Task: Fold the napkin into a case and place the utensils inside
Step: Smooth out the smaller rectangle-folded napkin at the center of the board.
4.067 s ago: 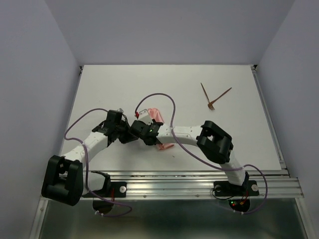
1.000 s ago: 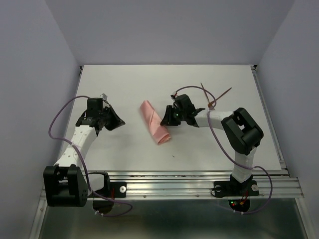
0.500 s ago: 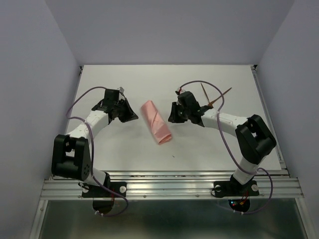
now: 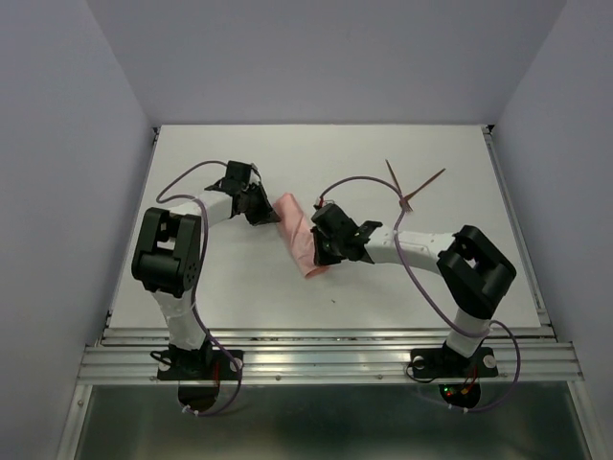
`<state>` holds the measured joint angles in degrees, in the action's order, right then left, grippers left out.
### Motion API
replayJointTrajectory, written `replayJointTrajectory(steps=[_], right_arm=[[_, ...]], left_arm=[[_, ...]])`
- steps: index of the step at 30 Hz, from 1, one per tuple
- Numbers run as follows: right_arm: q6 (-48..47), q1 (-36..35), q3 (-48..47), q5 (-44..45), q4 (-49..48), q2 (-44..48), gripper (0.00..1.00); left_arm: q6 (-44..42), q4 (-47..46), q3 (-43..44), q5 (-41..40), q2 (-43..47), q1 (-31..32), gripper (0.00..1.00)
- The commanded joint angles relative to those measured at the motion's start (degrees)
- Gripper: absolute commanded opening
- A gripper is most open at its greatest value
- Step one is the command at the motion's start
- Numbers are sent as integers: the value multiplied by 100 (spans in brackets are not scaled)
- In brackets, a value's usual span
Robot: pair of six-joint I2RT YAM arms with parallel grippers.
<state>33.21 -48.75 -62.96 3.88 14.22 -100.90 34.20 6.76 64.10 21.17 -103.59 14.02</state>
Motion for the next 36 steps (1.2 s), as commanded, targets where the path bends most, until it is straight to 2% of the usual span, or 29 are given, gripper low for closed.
replayJointTrajectory(steps=[1, 6, 10, 16, 25, 33, 36], right_arm=[[-7, 32, -41, 639, 204, -192, 15], [-262, 32, -23, 965, 379, -184, 13], [-438, -20, -6, 1176, 406, 158, 13], [-342, -73, -172, 1308, 459, 493, 14], [45, -73, -551, 1642, 652, -210, 16], [28, -73, -411, 1765, 661, -535, 17], [-86, -73, -235, 1835, 565, -518, 17]], left_arm=[[26, -123, 410, 1, -292, 83, 0], [26, -79, 446, -34, -232, 101, 0], [-18, 88, 551, -183, 101, 101, 0], [-36, 220, 797, -253, 226, 162, 0], [-79, 308, 1430, -341, -520, 408, 0], [-176, 387, 2080, -465, -1505, 417, 0], [-176, 405, 2151, -491, -1585, 426, 0]])
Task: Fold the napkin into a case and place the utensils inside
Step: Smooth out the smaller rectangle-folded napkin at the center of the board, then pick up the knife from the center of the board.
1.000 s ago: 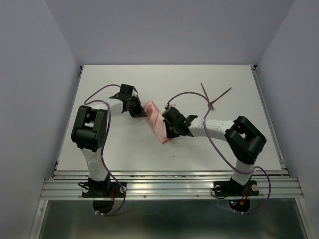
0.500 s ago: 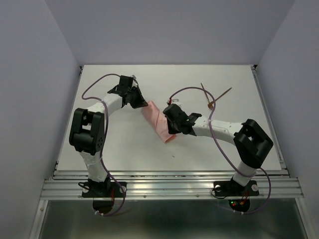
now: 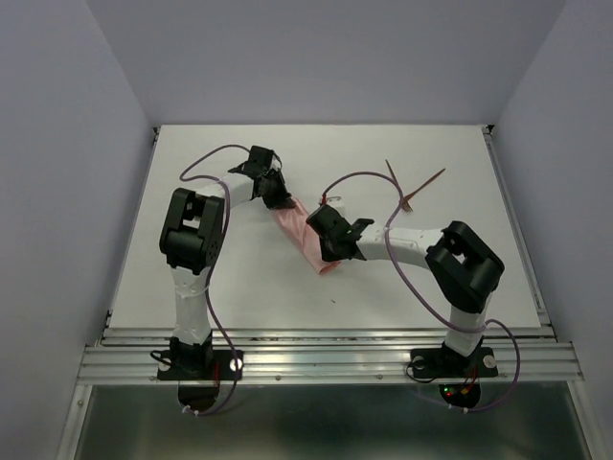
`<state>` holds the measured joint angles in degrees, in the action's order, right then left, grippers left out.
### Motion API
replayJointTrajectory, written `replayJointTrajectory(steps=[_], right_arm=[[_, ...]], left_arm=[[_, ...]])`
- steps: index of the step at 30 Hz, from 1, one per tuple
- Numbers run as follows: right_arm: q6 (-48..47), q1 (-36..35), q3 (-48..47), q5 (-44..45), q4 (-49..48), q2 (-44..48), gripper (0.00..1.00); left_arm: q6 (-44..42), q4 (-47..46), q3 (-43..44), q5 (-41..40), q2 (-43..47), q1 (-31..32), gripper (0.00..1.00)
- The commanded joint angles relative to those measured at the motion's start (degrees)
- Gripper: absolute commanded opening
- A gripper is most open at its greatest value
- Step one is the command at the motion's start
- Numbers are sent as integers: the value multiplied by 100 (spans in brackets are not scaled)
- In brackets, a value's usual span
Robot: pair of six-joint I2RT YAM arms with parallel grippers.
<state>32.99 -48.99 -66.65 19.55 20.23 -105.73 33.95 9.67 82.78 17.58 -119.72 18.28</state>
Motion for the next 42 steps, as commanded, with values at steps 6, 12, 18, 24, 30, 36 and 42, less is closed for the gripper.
replayJointTrajectory(steps=[6, 12, 18, 24, 30, 36, 42], right_arm=[[-634, -49, 442, 435, -580, 167, 17], [-1418, -49, 1136, 427, -1381, 764, 18], [-1550, 4, 1216, 348, -1530, 1054, 19], [-1392, 144, 1146, -92, -1829, 2012, 50], [-813, 1190, 566, -320, -1109, 2048, 65], [-75, 2876, 171, -487, -441, 1776, 65], [260, 3949, -462, -241, 139, 933, 65]], left_arm=[[-179, 184, 142, -220, 273, 0, 0], [-310, 272, -736, -360, 1072, 9, 0], [-320, 220, -1607, -414, 1864, 9, 0], [-363, 500, -1484, -589, 2427, 9, 0], [-486, 764, -1291, -686, 2866, 9, 0], [-346, 615, -1607, -555, 3244, 9, 4], [-293, 545, -1748, -475, 3262, 35, 8]])
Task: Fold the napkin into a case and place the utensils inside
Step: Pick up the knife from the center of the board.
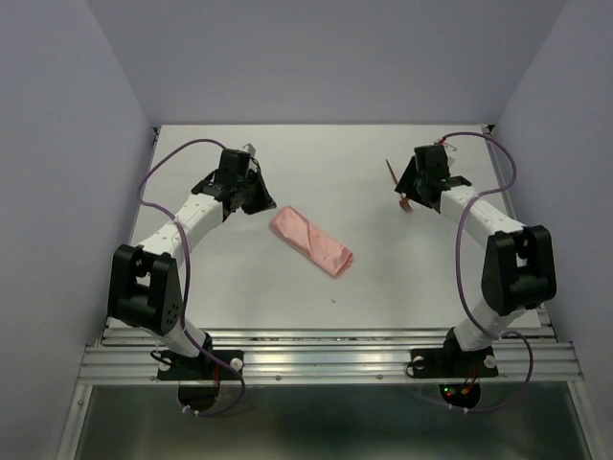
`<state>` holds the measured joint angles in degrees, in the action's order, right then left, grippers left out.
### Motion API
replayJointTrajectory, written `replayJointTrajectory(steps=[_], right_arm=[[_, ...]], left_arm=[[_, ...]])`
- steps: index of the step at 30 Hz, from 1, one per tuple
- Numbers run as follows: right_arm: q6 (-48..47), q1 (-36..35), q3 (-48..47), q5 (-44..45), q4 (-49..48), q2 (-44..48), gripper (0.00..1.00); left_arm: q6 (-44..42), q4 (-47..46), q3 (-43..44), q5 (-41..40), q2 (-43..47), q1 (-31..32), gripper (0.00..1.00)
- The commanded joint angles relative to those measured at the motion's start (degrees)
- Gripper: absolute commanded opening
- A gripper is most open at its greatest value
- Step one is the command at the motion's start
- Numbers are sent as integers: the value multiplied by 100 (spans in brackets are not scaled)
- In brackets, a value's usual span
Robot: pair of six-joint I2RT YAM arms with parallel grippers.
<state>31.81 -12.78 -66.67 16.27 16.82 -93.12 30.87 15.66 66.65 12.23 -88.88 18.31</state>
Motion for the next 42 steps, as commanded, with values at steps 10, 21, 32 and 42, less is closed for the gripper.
replayJointTrajectory(steps=[10, 21, 32, 42], right_arm=[[326, 812, -1874, 490, 761, -2069, 65], [334, 864, -3465, 1106, 1297, -3633, 61], [133, 1031, -2993, 773, 903, -3389, 9], [-289, 1031, -1499, -62, 138, -2071, 1]], left_arm=[[-37, 33, -12, 139, 117, 121, 12], [-169, 156, -161, 148, 222, 182, 12], [-169, 165, -197, 139, 169, 235, 12], [-178, 130, -161, 166, 20, 340, 11]])
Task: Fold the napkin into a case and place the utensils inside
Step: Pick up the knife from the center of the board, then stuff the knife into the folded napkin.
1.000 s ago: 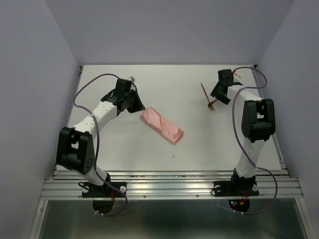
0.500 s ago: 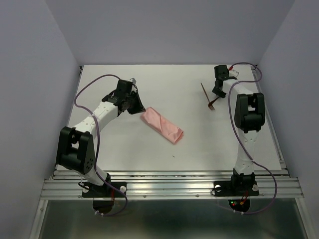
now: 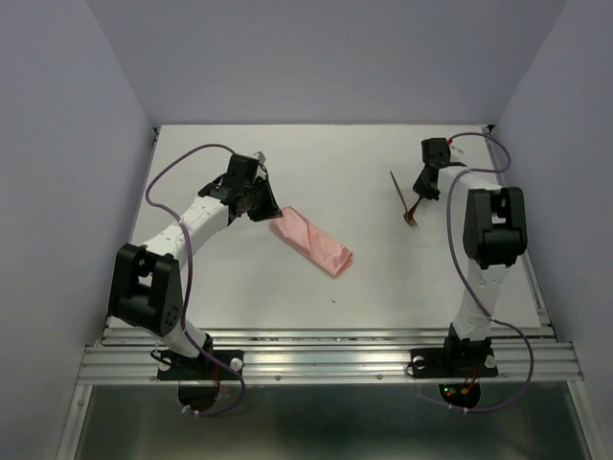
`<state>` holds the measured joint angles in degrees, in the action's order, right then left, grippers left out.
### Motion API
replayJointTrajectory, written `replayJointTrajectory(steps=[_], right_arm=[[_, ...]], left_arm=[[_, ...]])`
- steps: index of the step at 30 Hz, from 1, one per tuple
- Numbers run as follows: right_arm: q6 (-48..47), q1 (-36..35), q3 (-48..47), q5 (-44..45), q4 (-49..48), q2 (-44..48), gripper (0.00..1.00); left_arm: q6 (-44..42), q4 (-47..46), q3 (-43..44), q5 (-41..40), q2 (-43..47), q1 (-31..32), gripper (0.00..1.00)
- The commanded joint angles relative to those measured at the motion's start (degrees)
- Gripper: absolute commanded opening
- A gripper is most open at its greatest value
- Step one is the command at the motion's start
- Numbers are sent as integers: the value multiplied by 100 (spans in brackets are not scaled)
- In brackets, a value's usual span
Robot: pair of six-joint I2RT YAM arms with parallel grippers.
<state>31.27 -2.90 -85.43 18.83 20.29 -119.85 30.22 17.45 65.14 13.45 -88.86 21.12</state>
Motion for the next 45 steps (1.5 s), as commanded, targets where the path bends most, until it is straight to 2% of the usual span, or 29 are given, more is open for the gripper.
replayJointTrajectory(steps=[1, 11, 16, 21, 28, 35, 45], right_arm=[[-261, 44, 378, -345, -210, 708, 1], [-683, 44, 1598, -1144, -421, 2131, 1], [-1069, -123, 1907, -1636, -316, 2896, 1], [-1693, -920, 2205, -1585, -166, 3345, 1], [-1861, -1731, 2610, -1207, -87, 3486, 1], [-1703, -2144, 2944, -1136, -105, 3486, 1], [-2018, -3259, 3076, -1092, 167, 3855, 1]], left_arm=[[-121, -49, 7, 43, 9, 67, 11], [-165, -84, 7, 70, -61, 85, 11], [-200, -84, 25, 79, -61, 94, 11], [-253, -67, 16, 52, -44, 94, 11], [-174, -189, -72, 219, -122, 85, 11], [-209, -356, 174, 527, -877, 313, 11], [63, -453, 499, 219, -1660, 331, 11]])
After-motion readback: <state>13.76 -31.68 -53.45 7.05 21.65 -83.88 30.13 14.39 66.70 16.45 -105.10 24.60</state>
